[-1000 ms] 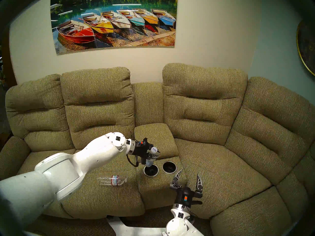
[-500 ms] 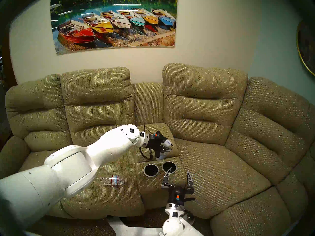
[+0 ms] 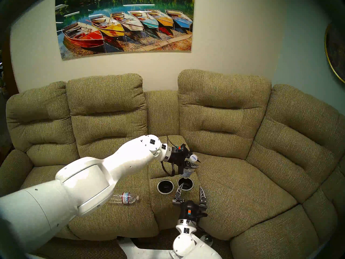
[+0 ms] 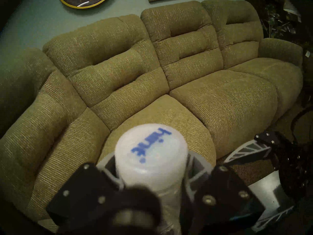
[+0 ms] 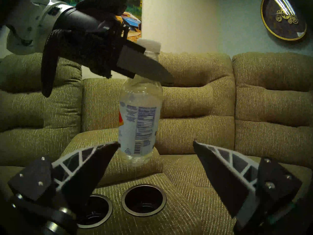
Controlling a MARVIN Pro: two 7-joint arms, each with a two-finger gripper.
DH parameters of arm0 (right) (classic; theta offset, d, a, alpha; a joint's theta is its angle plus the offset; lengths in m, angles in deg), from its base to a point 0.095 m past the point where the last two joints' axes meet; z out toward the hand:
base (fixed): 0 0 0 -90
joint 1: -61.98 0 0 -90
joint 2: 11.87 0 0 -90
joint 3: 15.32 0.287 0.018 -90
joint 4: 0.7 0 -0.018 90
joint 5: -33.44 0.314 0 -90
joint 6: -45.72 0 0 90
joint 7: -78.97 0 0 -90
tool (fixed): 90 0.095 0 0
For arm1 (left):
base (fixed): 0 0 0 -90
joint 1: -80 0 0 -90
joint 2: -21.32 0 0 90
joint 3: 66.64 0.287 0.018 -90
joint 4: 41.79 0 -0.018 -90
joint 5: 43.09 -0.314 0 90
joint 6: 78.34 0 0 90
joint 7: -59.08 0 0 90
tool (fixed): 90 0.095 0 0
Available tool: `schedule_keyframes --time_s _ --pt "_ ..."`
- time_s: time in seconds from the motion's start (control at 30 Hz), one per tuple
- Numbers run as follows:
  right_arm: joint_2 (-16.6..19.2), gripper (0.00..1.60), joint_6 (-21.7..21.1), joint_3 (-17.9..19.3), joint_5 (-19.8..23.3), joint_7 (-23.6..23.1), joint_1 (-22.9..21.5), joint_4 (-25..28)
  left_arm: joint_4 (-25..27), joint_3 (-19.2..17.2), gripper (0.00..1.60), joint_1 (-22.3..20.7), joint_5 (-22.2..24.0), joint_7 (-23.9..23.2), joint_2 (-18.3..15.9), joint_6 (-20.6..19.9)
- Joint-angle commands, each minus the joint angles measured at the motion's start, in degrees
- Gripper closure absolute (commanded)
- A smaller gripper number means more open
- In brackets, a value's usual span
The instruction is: Put bottles into cup holders
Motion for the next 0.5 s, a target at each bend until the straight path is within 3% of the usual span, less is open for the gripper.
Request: schedule_keyframes --time_s 0.0,0.47 --pt "-2.69 0.0 0.71 -1.53 1.33 2.26 -4.86 -1.32 -0.97 -1.02 1.6 -1.5 1.41 -1.22 3.75 1.39" --pt "-7.63 0.0 0.39 -0.61 0.09 9.26 -10.67 -8.93 -5.68 -2.92 1.6 -1.43 3.61 -6.69 6.83 0.19"
